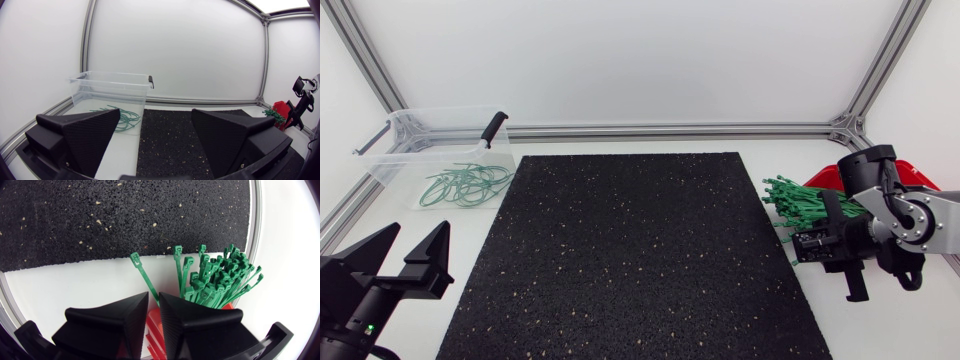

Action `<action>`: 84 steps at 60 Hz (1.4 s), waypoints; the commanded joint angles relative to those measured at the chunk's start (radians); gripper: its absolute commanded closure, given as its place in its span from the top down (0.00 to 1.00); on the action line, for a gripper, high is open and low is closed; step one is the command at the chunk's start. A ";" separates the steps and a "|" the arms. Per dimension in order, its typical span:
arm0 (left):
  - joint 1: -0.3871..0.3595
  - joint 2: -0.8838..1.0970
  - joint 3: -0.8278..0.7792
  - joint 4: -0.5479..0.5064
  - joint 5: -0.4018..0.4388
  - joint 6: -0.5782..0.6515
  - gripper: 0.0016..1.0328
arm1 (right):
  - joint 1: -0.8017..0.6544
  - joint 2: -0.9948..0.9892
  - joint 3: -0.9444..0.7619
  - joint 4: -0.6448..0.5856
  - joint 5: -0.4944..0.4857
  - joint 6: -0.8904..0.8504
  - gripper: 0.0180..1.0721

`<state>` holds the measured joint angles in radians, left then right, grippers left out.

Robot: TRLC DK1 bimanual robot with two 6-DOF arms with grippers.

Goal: Take a green cable tie from the red box, thread the tail through the head to close it, then place it in the transparent bin on the left.

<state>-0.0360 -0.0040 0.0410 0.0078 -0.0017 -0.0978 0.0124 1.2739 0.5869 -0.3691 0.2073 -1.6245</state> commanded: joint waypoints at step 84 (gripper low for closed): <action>-0.004 -0.002 -0.039 -0.022 0.000 -0.013 0.96 | 0.058 0.061 -0.153 0.320 0.138 -0.127 0.16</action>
<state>-0.0360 -0.0040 0.0410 0.0078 -0.0021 -0.0978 0.0647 1.3186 0.4511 -0.0658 0.3367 -1.7329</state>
